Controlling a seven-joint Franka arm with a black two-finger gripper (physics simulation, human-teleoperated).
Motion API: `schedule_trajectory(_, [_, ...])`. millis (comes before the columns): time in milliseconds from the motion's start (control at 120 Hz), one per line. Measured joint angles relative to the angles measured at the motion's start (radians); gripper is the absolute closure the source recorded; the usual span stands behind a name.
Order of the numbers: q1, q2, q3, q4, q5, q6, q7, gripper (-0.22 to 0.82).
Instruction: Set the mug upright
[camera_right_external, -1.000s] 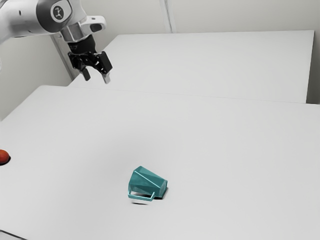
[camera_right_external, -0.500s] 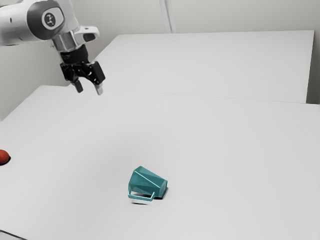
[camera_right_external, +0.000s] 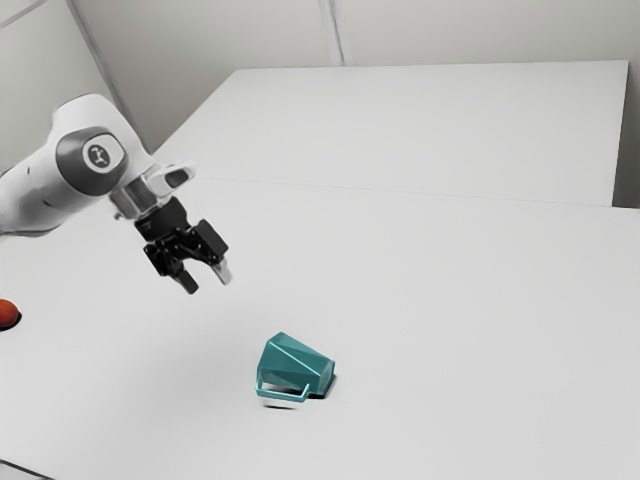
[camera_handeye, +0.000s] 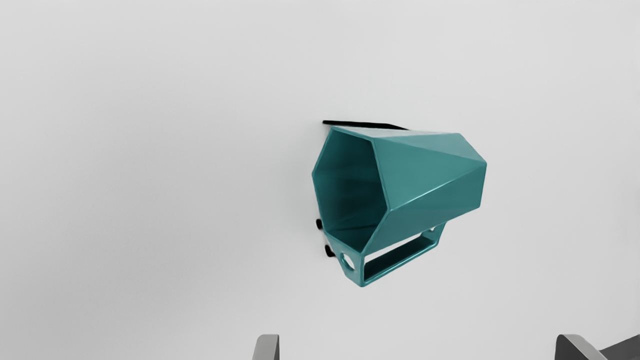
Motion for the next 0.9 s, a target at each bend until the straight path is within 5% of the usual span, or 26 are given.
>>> schedule_trajectory(250, [-0.006,0.134,0.022,-0.091,-0.255,0.109,0.167,0.0])
schedule_trajectory(900, [-0.087,0.196,0.013,-0.214,-0.576,0.228,0.413,0.0])
